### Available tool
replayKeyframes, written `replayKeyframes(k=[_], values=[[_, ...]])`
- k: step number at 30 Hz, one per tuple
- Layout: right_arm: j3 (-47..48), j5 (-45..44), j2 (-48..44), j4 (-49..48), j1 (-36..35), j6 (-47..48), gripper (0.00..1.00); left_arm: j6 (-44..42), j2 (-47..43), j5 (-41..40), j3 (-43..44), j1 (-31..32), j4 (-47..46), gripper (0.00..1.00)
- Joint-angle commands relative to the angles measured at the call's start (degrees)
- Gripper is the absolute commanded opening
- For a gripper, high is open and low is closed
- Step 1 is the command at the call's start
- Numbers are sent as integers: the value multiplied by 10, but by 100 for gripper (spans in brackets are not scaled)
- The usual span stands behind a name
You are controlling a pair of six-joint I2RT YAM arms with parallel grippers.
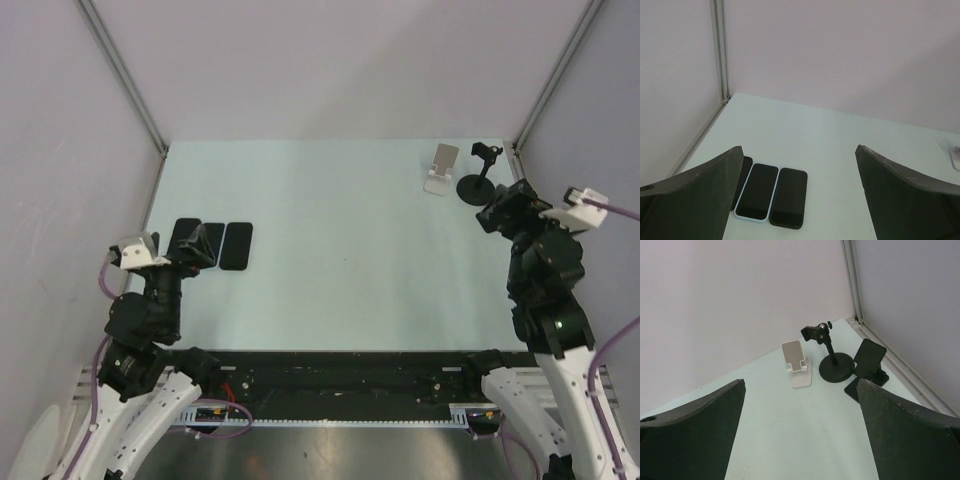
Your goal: Remove the phone from the phone stand
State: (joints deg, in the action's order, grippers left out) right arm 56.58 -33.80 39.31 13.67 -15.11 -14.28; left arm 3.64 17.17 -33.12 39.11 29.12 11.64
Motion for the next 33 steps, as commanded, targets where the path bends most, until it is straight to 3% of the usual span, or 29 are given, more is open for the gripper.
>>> replayKeyframes(k=[1, 10, 14, 24, 33], values=[[-37, 1, -94, 62, 3, 9, 100, 8, -44, -50, -11, 1, -15, 100], [-145, -17, -299, 64, 3, 47, 100, 37, -171, -48, -56, 1, -14, 100], [-192, -27, -334, 48, 3, 64, 100, 34, -216, -54, -97, 1, -27, 100], [-223, 19, -353, 29, 67, 59, 100, 14, -129, 4, -87, -24, -43, 100], [-228, 21, -354, 25, 67, 60, 100, 21, -130, 37, -91, -71, -45, 100]])
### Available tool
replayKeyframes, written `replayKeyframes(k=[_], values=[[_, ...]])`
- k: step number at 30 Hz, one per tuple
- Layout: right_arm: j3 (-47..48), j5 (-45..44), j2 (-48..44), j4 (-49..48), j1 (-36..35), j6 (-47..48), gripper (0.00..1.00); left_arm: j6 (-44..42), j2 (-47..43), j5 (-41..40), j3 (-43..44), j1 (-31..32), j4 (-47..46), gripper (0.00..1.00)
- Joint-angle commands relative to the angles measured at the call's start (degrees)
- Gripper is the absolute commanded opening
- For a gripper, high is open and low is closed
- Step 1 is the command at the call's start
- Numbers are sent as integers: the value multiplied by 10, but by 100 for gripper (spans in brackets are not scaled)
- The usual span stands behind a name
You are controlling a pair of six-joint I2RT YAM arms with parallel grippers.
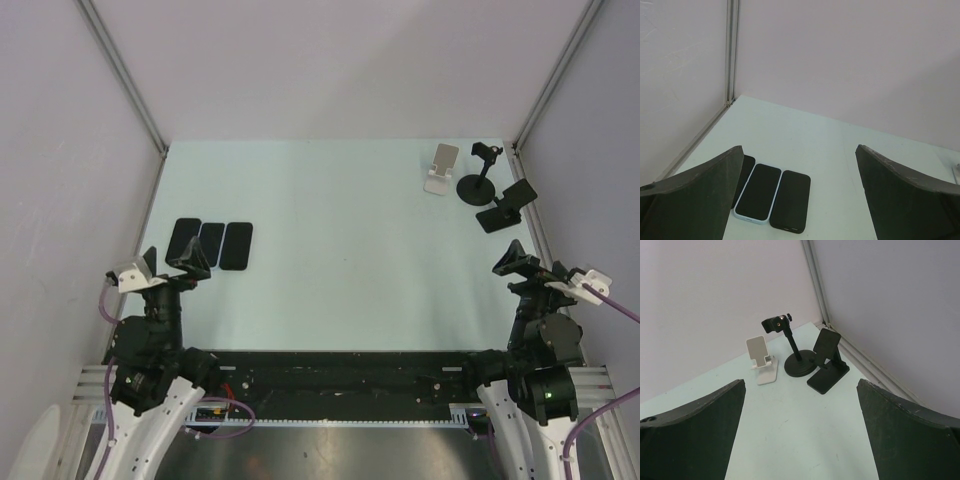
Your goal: Remove the phone from the phone stand
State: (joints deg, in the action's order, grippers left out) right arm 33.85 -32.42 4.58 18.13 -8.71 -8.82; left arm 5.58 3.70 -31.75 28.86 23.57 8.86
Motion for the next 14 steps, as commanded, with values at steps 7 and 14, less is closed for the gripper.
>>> replayKeyframes(k=[7, 14], values=[[-2, 3, -12, -13, 3, 6, 100, 8, 26, 55, 16, -27, -19, 100], [-1, 5, -12, -15, 2, 5, 100, 9, 25, 54, 15, -30, -20, 100]])
